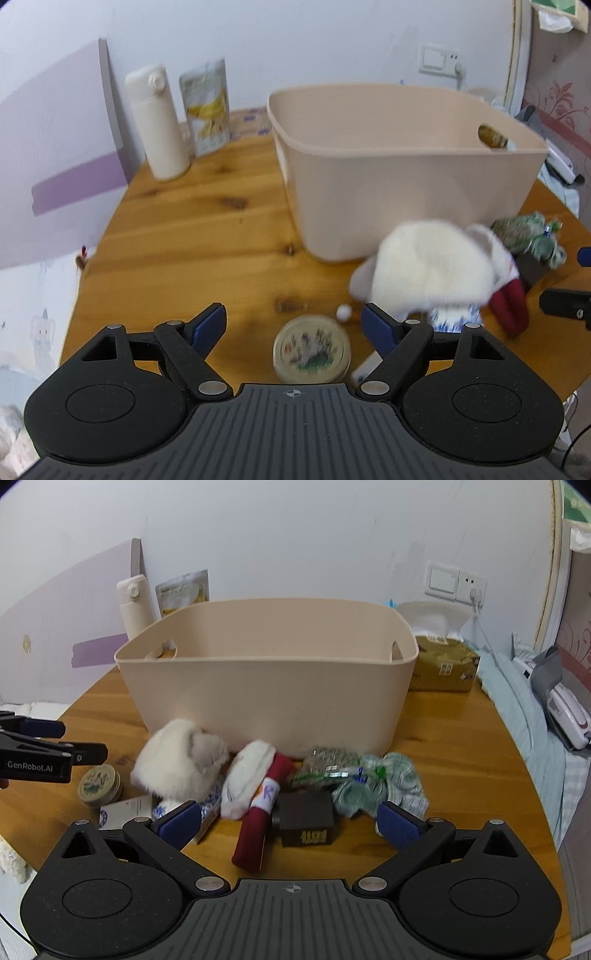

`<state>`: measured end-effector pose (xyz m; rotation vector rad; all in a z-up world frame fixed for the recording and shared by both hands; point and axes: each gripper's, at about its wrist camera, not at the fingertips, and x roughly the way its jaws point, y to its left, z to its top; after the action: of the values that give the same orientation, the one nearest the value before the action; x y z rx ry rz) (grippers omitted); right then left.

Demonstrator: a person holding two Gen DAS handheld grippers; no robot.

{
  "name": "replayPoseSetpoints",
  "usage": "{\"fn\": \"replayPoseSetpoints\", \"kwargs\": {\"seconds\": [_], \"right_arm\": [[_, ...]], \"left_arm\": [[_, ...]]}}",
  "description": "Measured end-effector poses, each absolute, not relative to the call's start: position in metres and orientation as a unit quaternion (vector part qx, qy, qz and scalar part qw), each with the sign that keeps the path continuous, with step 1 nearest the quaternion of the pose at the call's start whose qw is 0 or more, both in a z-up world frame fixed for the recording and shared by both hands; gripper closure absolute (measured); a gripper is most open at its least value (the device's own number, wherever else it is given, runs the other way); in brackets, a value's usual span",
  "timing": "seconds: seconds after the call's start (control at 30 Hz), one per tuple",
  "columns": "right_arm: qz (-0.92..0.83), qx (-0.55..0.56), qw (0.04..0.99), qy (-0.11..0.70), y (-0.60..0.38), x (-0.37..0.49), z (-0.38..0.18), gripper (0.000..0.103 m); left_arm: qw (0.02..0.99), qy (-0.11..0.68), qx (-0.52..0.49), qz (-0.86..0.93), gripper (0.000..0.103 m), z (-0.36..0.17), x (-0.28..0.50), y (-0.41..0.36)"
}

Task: Organize objects
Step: 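Move both tools back toward the remaining items beside the bin, then grasp the round green tin with left tool while right tool grasps Hello Kitty plush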

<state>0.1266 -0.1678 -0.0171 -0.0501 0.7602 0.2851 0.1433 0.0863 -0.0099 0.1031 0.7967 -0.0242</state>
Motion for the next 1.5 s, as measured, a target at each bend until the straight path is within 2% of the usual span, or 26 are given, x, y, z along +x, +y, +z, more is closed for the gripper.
{"fn": "replayPoseSetpoints", "kwargs": {"seconds": [0.27, 0.67, 1.13, 1.27, 1.37, 1.5], "right_arm": [[0.133, -0.019, 0.908, 0.398, -0.172, 0.128, -0.038, 0.0], [0.137, -0.016, 0.896, 0.423, -0.162, 0.131, -0.052, 0.001], [0.142, -0.02, 0.894, 0.424, -0.145, 0.144, -0.058, 0.019], [0.147, -0.025, 0.894, 0.423, -0.139, 0.146, -0.059, 0.02], [0.149, -0.042, 0.894, 0.42, -0.134, 0.146, -0.061, 0.022], [0.142, -0.033, 0.898, 0.415, -0.133, 0.149, -0.061, 0.034]], "left_arm": [[0.908, 0.415, 0.047, -0.008, 0.021, -0.032, 0.137, 0.093], [0.911, 0.411, 0.039, -0.019, 0.02, -0.037, 0.141, 0.091], [0.904, 0.427, 0.02, -0.023, 0.02, -0.049, 0.155, 0.096], [0.905, 0.424, 0.023, -0.029, 0.02, -0.049, 0.155, 0.095], [0.906, 0.42, 0.023, -0.035, 0.023, -0.048, 0.154, 0.095], [0.909, 0.413, 0.028, -0.044, 0.037, -0.047, 0.151, 0.092]]}}
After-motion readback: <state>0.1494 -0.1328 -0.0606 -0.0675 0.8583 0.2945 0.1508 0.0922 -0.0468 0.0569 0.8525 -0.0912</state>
